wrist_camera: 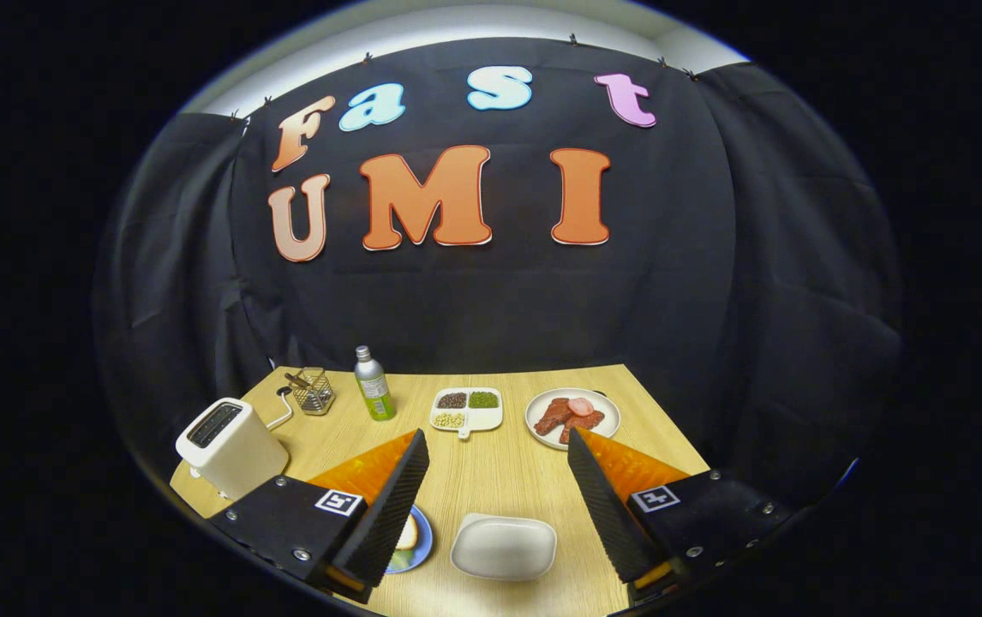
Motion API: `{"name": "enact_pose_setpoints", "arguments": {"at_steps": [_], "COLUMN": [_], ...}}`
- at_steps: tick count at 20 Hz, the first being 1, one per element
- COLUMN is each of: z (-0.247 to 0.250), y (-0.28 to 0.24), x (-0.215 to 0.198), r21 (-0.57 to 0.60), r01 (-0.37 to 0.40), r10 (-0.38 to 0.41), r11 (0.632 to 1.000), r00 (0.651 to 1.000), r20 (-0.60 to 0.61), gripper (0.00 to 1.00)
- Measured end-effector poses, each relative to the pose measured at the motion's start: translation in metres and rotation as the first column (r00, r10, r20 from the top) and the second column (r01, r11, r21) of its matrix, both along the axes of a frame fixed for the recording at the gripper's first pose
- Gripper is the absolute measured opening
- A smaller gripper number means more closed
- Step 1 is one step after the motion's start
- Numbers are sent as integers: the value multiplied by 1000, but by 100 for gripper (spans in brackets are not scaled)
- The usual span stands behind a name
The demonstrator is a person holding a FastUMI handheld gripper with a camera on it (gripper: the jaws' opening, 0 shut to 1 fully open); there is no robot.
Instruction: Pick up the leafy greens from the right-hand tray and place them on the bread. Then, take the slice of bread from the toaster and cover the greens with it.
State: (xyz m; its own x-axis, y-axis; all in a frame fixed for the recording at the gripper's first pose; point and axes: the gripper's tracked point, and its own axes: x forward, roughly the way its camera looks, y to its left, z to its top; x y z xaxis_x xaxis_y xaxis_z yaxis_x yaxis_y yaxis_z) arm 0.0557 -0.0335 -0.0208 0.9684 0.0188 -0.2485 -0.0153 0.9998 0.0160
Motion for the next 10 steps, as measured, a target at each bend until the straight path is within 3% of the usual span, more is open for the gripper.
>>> {"name": "enact_pose_setpoints", "arguments": {"at_steps": [10], "z": [-4], "y": [-8], "x": [4], "r21": [31], "r01": [5], "r10": [-5], "r11": [1000], "r00": [1000], "r20": [16], "gripper": [98]}}
